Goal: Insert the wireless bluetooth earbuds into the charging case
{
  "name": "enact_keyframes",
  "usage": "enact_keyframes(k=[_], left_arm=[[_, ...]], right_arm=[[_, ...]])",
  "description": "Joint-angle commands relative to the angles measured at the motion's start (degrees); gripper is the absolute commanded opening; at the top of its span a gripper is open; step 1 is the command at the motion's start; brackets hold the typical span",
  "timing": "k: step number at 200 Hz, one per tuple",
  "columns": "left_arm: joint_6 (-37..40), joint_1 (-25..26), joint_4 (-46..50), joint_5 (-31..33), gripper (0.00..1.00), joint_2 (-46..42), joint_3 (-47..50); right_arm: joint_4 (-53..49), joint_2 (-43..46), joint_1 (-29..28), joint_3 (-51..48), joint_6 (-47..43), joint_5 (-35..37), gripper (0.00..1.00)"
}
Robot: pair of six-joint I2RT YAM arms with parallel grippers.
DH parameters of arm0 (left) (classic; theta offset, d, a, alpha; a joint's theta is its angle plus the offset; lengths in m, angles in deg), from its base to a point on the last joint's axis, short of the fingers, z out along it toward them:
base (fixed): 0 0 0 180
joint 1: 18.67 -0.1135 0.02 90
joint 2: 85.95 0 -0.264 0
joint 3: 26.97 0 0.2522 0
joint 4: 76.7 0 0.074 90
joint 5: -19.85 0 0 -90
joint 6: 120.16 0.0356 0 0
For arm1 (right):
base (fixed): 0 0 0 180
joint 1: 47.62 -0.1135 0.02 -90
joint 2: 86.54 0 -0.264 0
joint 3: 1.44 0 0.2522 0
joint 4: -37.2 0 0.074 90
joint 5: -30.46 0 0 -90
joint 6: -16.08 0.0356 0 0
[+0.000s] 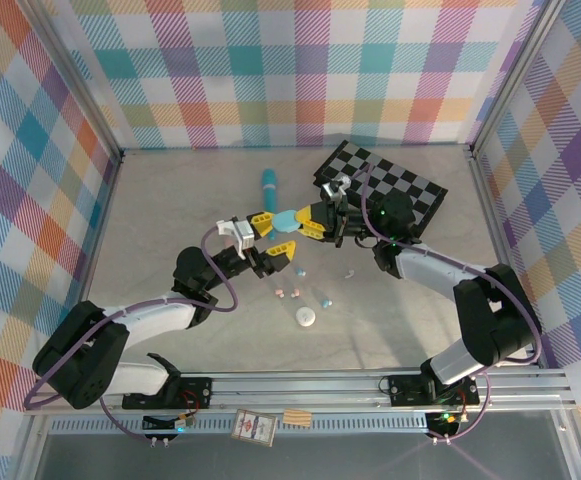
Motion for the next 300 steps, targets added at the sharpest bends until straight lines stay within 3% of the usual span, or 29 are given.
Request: enact_keyframes(k=[1, 70, 107, 150, 163, 192, 210, 258, 280, 300], left_arm=[[-0.8, -0.4, -3.7, -2.2, 0.66, -0.9, -1.7], [-1.1, -0.8, -2.9, -4.3, 0.40, -0.4, -2.7], [-1.4, -0.9, -2.5, -6.0, 0.31, 0.0, -3.4], [-0.6, -0.9, 0.0, -7.6, 0.29, -0.6, -3.7], [-0.4, -1.0, 0.2, -7.5, 0.29, -0.7, -3.5], [-0.2, -1.0, 0.4, -7.3, 0.29, -0.8, -3.3], [-0.1, -1.0, 0.4, -7.2, 0.29, -0.8, -3.3], [-0.4, -1.6, 1.5, -8.1, 0.29, -1.4, -2.9], [-1.0, -2.0, 2.3, -9.6, 0.29, -2.0, -2.3], [-3.0, -2.9, 3.0, -12.0, 0.29, -2.1, -2.3]], right_arm=[[4.3, -0.5, 0.0, -0.9, 1.6, 1.2, 0.08], [4.9, -0.4, -0.1, -1.3, 1.7, 1.4, 0.09], [4.5, -0.6, -0.3, -1.1, 1.6, 1.1, 0.09], [-2.6, 1.2, -0.6, 0.2, -3.1, 0.4, 0.45], [-5.4, 1.8, -0.7, 0.9, -5.0, 0.2, 0.46], [-7.1, 2.2, -0.7, 1.3, -6.1, -0.2, 0.36], [-8.5, 2.5, -0.7, 1.2, -7.4, -0.4, 0.43], [-33.5, 8.4, -0.4, 4.9, -26.8, 0.7, 0.73], [-57.2, 11.7, -0.3, 10.4, -46.4, 6.3, 0.82], [-72.0, 13.0, -0.4, 15.6, -63.6, 10.6, 0.87]])
